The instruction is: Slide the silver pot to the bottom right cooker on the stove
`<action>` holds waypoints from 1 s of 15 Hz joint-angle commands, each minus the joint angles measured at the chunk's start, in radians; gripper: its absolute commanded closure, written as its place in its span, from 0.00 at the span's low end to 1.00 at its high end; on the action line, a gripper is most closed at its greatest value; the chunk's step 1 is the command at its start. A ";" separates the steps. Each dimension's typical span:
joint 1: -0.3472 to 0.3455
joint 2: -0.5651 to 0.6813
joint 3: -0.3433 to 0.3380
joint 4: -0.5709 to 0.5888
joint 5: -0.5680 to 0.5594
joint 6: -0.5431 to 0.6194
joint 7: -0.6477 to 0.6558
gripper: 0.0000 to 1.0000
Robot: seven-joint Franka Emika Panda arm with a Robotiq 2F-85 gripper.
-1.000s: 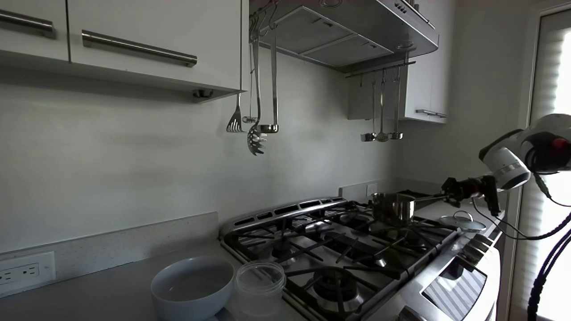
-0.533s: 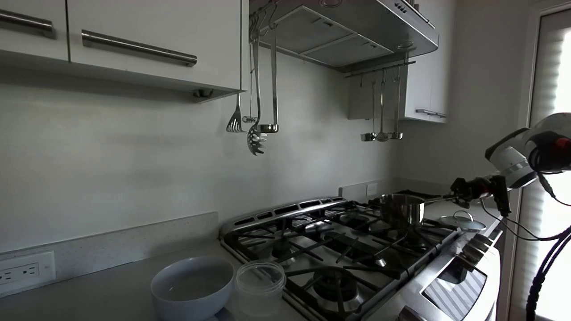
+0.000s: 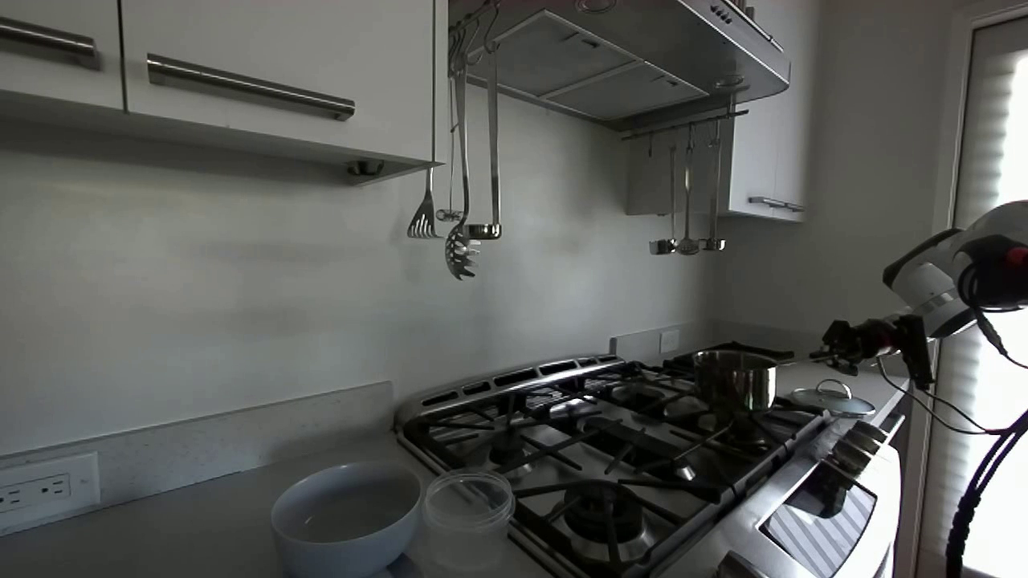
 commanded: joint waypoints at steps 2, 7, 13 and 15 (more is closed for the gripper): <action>-0.004 0.001 -0.004 0.006 -0.067 -0.002 -0.014 0.98; -0.003 -0.003 -0.006 0.002 -0.095 0.003 -0.016 0.62; -0.005 -0.020 0.000 -0.007 -0.168 0.014 -0.011 0.17; -0.001 -0.041 -0.005 -0.008 -0.196 0.022 -0.004 0.02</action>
